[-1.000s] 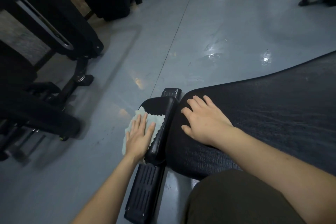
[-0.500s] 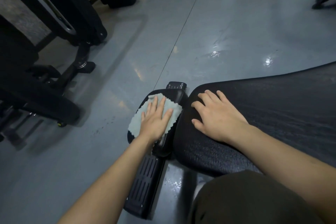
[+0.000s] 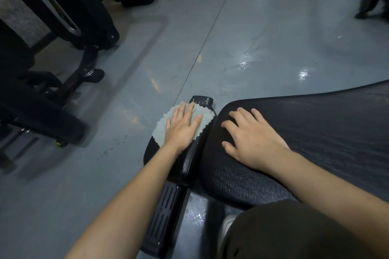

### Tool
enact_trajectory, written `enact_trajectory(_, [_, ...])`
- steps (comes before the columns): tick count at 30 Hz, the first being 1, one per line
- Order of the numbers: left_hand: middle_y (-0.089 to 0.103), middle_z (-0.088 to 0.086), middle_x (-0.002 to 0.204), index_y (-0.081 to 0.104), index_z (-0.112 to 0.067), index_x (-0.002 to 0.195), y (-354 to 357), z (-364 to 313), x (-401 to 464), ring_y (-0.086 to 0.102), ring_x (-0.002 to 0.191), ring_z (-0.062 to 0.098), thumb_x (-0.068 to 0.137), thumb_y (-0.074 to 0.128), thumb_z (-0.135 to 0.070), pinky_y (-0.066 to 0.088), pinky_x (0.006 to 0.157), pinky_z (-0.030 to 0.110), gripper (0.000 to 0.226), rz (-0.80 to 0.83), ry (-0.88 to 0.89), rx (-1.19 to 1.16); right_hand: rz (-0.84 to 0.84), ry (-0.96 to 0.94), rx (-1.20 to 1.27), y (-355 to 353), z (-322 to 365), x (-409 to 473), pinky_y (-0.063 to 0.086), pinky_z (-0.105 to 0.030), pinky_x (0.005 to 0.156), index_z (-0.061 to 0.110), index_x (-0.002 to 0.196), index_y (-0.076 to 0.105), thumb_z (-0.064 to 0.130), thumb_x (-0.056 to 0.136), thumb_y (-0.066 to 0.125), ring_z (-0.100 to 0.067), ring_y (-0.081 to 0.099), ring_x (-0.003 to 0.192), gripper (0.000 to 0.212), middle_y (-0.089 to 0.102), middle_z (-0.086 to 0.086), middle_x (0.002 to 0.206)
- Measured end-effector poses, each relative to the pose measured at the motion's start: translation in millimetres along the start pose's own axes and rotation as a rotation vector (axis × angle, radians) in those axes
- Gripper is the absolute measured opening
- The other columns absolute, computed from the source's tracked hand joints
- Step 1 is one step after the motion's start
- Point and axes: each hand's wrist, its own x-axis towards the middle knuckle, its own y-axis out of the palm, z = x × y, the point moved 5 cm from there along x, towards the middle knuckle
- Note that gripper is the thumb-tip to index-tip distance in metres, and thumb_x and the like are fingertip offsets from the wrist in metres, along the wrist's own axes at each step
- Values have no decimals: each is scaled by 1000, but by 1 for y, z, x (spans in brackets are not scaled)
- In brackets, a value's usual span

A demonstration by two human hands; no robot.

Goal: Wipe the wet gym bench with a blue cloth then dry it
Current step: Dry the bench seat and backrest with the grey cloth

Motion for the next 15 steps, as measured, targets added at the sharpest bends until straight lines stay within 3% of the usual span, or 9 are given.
enact_trajectory(6, [-2,-20,165,6,-50,154,9,7,-64,-7,152,4,98,15,-66,1,124,42,59,-57,22,-13,15,3,-9,2,1,-1,12,-50,123,19,146,42,51,99,39,-31,17,150,57,33,-12,156])
enact_trajectory(9, [1,-21,165,8,-50,154,12,20,-86,-3,152,5,97,18,-67,4,124,43,60,-104,-75,-7,19,8,-14,3,1,-1,11,-49,123,20,148,40,52,99,37,-29,16,151,58,30,-10,158])
enact_trajectory(15, [1,-18,166,10,-51,154,1,55,-63,-2,153,11,95,18,-70,1,123,48,62,-71,-274,-69,3,10,-76,4,3,0,25,-53,119,18,138,52,52,94,40,-33,32,145,57,46,-13,148])
